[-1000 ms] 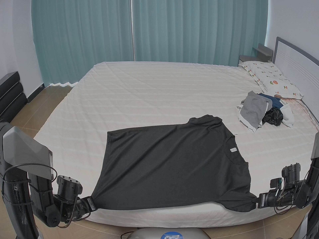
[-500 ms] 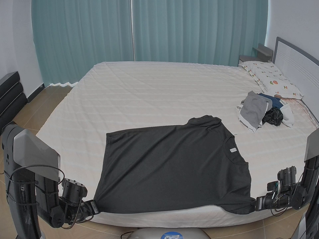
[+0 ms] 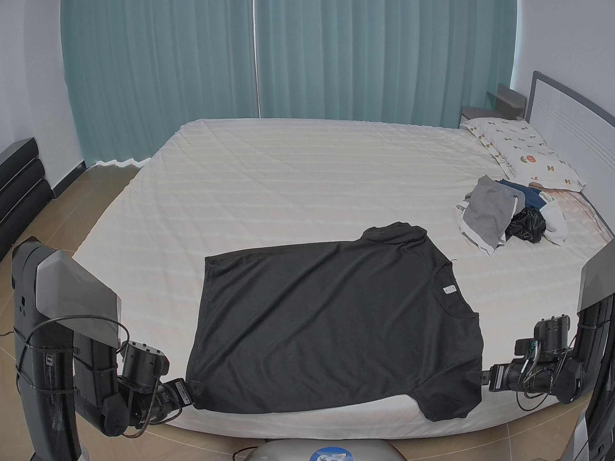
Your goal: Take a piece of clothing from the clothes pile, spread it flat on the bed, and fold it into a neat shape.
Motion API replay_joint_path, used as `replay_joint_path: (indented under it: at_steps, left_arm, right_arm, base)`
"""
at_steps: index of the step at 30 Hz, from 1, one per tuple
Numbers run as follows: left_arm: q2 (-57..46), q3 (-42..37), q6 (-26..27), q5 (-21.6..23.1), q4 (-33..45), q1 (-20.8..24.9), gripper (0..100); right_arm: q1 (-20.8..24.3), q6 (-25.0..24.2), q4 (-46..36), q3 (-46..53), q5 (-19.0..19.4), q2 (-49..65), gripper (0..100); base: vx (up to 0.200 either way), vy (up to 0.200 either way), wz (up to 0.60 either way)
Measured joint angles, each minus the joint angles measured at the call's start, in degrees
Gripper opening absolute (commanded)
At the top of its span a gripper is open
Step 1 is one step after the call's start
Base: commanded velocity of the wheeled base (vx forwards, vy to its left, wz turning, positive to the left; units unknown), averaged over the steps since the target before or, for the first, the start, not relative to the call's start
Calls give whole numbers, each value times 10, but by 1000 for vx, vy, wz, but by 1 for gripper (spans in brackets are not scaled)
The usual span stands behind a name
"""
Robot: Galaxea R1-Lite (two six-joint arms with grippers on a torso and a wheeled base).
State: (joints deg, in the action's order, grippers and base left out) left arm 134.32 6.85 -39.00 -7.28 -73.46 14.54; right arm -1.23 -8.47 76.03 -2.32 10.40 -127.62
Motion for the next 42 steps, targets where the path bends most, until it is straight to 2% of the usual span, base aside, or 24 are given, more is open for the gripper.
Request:
replay_joint_path:
  at_steps: [5, 7, 12, 15, 21, 31, 42]
  left_arm:
    - [-1, 0, -4, 2, -37, -13, 100]
    - [-2, -2, 0, 3, -51, -16, 100]
    - [-3, -11, 10, 4, -94, -22, 100]
    - [-2, -14, 14, 4, -117, -25, 100]
    - [-1, -13, 11, 4, -125, -33, 100]
    - [5, -4, 8, 7, -126, -40, 100]
    - [17, 5, -3, 8, -126, -44, 100]
  right_arm:
    - [-2, -60, 27, -7, -1, 5, 100]
    - [1, -99, 28, -8, -3, 9, 100]
    - [21, -235, 32, -7, -14, 26, 100]
    - [43, -273, 34, -4, -32, 33, 100]
    - [76, -284, 47, 8, -41, 34, 100]
    - [77, -285, 80, 13, -41, 14, 100]
    - [76, -285, 97, 13, -49, -5, 100]
  base:
    - [0, 0, 0]
    - [0, 0, 0]
    - [0, 0, 0]
    - [0, 0, 0]
    - [0, 0, 0]
    - [0, 0, 0]
    - [0, 164, 0]
